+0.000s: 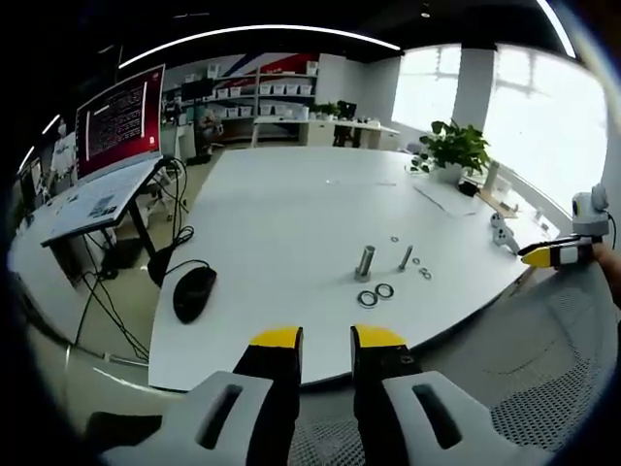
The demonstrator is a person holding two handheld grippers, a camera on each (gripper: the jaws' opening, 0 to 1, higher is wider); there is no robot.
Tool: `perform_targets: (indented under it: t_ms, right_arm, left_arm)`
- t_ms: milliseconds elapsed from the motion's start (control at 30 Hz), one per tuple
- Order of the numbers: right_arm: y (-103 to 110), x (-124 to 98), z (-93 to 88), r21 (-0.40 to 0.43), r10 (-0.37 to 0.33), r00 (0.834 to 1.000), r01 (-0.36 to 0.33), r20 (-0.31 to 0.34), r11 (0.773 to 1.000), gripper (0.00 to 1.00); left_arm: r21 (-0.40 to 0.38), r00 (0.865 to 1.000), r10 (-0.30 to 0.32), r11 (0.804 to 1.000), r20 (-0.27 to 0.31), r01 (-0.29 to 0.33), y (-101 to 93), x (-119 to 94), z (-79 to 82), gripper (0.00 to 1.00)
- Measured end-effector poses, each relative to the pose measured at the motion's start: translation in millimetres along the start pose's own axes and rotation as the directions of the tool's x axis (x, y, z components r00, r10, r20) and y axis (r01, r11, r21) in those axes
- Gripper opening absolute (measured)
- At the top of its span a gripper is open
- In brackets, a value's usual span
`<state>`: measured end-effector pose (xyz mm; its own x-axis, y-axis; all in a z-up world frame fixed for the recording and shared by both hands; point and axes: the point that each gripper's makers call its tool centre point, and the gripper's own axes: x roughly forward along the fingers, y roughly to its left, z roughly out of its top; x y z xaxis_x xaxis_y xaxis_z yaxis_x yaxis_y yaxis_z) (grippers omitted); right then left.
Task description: Place the washer onto the threaded stud by aligning its center hole with the stud, sliding it down to the base, and recovering from edge contact or off-axis alignment until the washer reaches the visible bottom stop.
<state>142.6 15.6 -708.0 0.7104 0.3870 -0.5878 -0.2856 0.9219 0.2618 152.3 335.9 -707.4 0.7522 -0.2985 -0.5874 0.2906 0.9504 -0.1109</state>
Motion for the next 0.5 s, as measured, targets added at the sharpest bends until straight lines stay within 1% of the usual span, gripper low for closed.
perform_targets:
  t_ms: [167,500]
  right_arm:
    - [-0.1,0.3,-0.4,-0.001,0.002,1.000,-0.002,-0.004,1.000,0.41]
    - [-1.0,1.9,-3.8,-0.015,0.012,0.999,-0.012,-0.034,1.000,0.41]
  left_arm:
    - [0.000,1.000,0.000,1.000,0.003,0.000,0.1,-0.1,0.5,0.17]
    - [-0.002,1.000,0.003,1.000,0.008,-0.003,1.3,-0.1,1.1,0.17]
